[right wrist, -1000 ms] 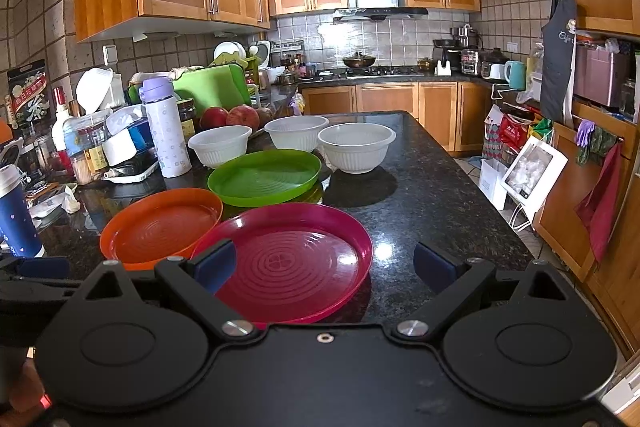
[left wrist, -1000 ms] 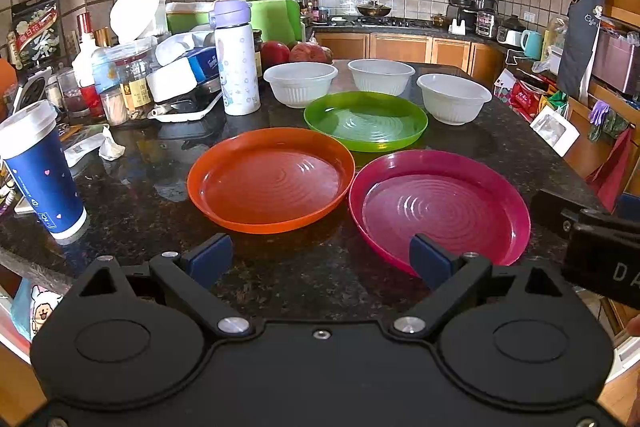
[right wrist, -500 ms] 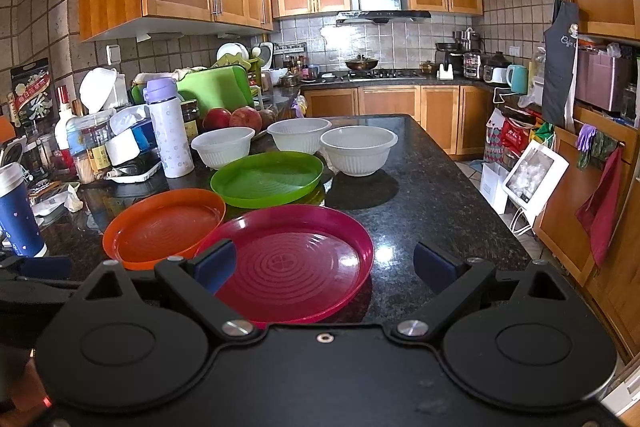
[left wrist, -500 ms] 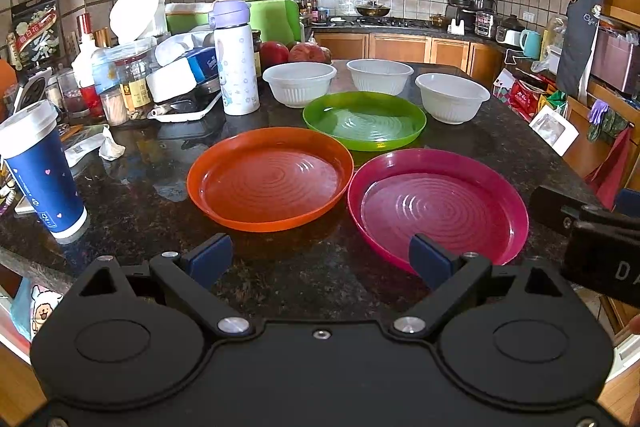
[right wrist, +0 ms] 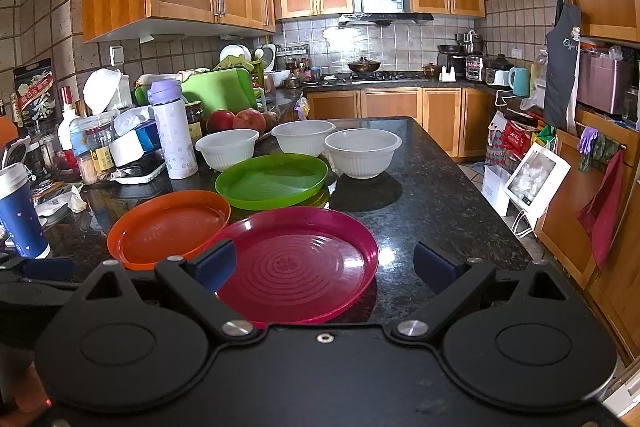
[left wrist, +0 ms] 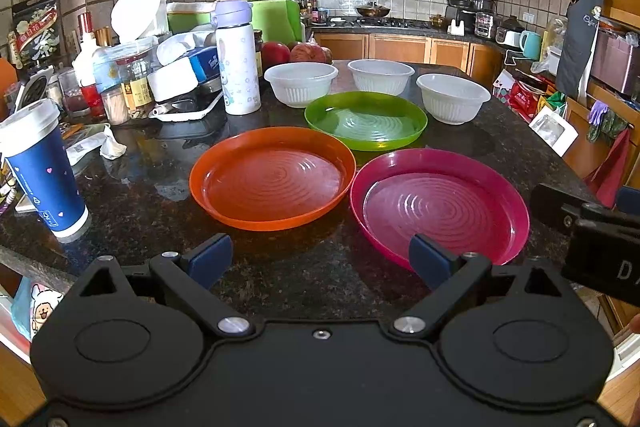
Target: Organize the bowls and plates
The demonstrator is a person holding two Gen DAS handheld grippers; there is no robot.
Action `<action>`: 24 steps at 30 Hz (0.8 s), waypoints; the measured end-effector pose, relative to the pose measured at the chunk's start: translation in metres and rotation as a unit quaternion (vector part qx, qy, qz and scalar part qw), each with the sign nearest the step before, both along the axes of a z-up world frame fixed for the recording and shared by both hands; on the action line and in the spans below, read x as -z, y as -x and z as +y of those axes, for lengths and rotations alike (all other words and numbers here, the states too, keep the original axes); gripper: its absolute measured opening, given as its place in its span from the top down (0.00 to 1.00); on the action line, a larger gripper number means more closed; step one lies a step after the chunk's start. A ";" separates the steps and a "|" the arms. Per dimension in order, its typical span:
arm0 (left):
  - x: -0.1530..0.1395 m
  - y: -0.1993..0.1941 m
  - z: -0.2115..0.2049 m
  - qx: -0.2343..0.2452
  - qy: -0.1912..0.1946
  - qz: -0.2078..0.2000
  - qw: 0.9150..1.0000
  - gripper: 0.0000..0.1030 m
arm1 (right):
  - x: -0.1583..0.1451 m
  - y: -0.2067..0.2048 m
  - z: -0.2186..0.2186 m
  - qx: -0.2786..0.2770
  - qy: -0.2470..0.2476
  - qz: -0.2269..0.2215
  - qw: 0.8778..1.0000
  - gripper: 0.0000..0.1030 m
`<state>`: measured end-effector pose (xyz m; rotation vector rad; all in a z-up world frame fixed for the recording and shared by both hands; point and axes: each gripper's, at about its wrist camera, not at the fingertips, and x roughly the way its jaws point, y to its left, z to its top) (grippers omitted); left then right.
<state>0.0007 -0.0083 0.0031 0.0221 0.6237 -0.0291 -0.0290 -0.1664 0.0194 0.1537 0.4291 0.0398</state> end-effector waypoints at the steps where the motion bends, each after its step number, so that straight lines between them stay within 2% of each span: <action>1: 0.000 0.001 0.001 0.000 0.001 0.000 1.000 0.08 | 0.000 0.000 0.000 0.000 0.000 0.000 1.000 0.02; 9: 0.002 0.000 0.005 -0.001 0.004 0.000 1.000 0.08 | 0.000 0.001 0.001 -0.001 0.002 -0.002 1.000 0.02; 12: 0.003 -0.002 0.008 0.000 0.006 0.002 1.000 0.13 | 0.000 0.001 0.001 0.000 0.003 -0.003 1.000 0.02; 16: 0.005 -0.003 0.011 0.002 0.009 0.004 1.000 0.13 | 0.000 0.001 0.002 0.006 0.001 -0.008 1.000 0.02; 24: 0.004 -0.010 0.026 0.001 0.028 0.003 1.000 0.14 | -0.002 -0.002 0.002 0.032 -0.022 -0.042 0.998 0.02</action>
